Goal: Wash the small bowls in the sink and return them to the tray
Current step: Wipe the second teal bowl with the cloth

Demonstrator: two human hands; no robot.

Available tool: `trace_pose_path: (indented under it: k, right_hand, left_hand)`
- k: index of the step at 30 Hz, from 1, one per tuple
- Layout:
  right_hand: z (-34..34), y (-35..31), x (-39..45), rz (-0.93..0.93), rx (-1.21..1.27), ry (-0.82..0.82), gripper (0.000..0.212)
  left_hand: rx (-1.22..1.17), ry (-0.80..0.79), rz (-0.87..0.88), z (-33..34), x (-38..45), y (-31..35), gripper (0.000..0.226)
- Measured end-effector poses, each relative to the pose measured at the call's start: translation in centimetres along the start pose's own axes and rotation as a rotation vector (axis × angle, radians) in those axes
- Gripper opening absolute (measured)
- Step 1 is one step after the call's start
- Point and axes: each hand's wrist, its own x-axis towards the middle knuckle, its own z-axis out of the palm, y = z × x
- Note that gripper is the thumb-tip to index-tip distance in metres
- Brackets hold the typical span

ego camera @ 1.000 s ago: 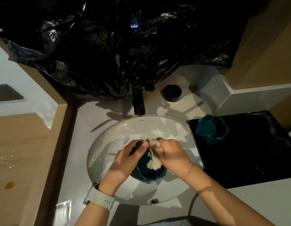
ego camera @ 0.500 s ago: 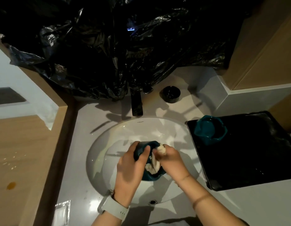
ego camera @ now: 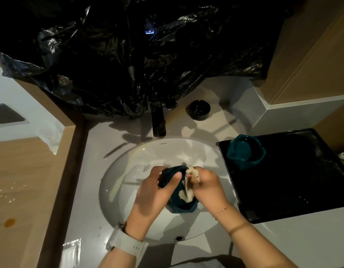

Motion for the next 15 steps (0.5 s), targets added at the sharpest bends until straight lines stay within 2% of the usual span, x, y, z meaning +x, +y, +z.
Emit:
trace_pose_path:
  k: [2,3,5,7,9,12,15]
  right_hand:
    - [-1.2,-1.0,0.3,-0.137,-0.191,-0.074,0.017]
    - [-1.3,-1.5,0.5,-0.162,-0.231,-0.103,0.020]
    - [-1.4,-2.3,0.9,-0.145,-0.236,-0.105,0.020]
    - [-1.0,-2.4,0.8,-0.113,-0.183,-0.091,0.022]
    - [0.1,-1.8,0.0,-0.017,-0.071,-0.092,0.027]
    - [1.7,-0.7,-1.7,0.254,0.174,-0.164,0.028]
    - [2.0,0.4,-1.2,0.353,0.123,-0.216,0.024]
  left_hand:
    - [-0.022,-0.108,0.012,-0.8,0.4,0.0,0.067]
    - [-0.026,-0.130,0.026,-0.9,0.6,0.0,0.062]
    - [-0.028,-0.097,0.056,-0.8,0.8,0.1,0.045]
    - [-0.067,-0.042,0.049,-0.6,0.8,0.1,0.046]
    - [-0.116,0.012,-0.013,-0.3,0.8,-0.3,0.049]
    - [-0.040,0.164,-0.090,0.6,0.1,-0.7,0.049]
    - [0.042,0.196,-0.097,1.9,-1.2,-0.7,0.029]
